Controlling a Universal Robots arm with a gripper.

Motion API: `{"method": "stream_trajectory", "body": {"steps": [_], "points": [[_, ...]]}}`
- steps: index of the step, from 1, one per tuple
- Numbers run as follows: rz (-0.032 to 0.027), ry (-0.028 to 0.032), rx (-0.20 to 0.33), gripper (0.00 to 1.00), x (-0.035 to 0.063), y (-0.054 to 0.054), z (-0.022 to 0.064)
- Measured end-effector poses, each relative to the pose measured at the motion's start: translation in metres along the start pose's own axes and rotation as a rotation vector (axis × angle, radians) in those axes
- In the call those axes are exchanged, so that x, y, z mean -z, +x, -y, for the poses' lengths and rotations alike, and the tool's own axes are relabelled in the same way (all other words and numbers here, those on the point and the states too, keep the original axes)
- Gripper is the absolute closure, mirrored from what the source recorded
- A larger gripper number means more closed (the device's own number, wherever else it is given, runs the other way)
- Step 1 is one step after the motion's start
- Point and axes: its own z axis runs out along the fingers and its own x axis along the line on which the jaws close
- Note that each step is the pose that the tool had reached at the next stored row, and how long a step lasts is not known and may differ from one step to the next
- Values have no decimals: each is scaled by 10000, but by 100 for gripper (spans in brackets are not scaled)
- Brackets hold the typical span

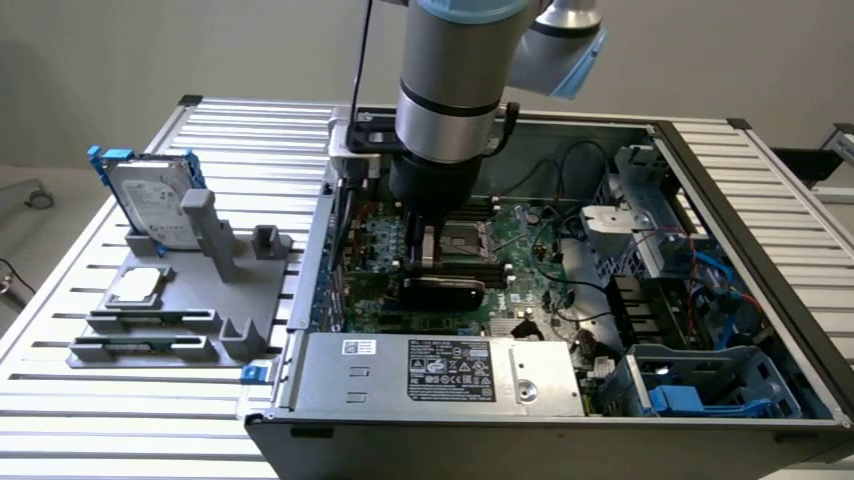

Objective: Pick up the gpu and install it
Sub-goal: 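Press down on the gpu until it lock into place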

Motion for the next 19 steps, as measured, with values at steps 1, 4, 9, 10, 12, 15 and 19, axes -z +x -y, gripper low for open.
{"method": "stream_trajectory", "body": {"steps": [1,4,9,10,12,15,19], "points": [[1,0,0,89,-1,0,0],[25,12,0,89,12,-3,-1],[7,4,0,89,141,-5,-19],[9,5,-1,89,149,-6,-35],[6,4,0,89,165,-8,-77],[7,4,1,89,194,-11,-150],[-63,3,1,89,216,-15,-242]]}}
